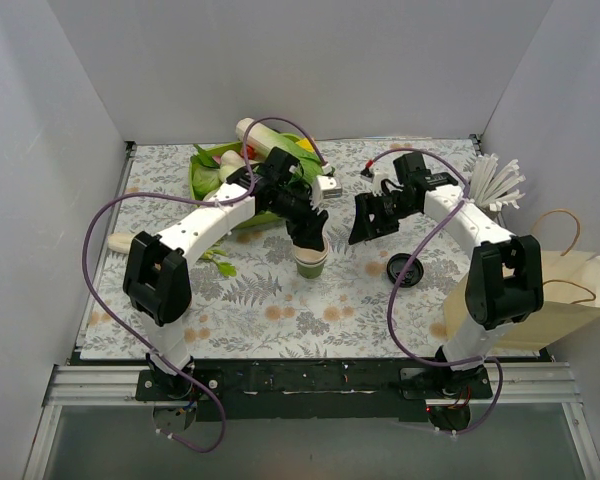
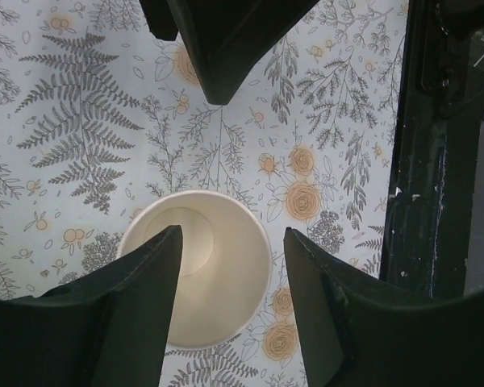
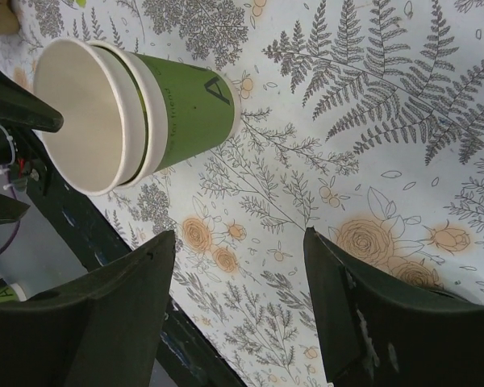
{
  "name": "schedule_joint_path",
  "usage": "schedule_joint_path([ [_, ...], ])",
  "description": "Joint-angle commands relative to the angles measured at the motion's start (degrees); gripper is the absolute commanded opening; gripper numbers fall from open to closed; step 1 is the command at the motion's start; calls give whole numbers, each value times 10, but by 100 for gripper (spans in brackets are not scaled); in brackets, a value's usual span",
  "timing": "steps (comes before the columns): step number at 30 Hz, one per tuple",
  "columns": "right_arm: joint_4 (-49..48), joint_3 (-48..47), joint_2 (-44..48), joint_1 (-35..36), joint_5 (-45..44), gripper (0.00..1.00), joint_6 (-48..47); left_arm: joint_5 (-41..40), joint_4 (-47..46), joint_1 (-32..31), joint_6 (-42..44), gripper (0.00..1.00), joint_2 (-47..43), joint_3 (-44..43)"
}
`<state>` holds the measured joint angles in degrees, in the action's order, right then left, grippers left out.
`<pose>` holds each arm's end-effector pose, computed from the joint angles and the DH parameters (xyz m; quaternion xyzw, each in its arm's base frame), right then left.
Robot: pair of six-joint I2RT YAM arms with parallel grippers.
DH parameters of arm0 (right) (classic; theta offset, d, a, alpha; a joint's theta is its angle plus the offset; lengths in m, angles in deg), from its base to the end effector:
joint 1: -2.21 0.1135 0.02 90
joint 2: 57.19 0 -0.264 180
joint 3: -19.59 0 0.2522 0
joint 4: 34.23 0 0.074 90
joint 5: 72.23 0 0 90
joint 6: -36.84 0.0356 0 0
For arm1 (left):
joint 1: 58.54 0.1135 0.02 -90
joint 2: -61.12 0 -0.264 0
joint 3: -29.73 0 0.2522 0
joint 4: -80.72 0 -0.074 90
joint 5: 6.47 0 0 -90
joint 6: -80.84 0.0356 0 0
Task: Pack the takeout coffee
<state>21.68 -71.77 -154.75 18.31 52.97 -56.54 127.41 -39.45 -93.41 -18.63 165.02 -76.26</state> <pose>0.3341 0.1178 0.2569 -0.2283 0.8994 0.3171 0.1958 0.3048 -0.2424 0.2947 0.2972 0.8464 -0.4296 0.1032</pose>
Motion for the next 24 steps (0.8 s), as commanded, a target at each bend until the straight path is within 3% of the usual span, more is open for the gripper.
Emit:
schedule_joint_path([
  [1,-61,34,41,-2,18,73,26,6,39,-15,-8,51,4,-27],
  [10,-83,71,56,-2,15,73,49,-88,10,-56,-41,40,3,11],
  [18,-88,90,66,-2,19,73,56,-114,10,-63,-75,27,12,8],
  [24,-95,98,63,2,22,72,62,-132,8,-66,-86,23,16,7],
])
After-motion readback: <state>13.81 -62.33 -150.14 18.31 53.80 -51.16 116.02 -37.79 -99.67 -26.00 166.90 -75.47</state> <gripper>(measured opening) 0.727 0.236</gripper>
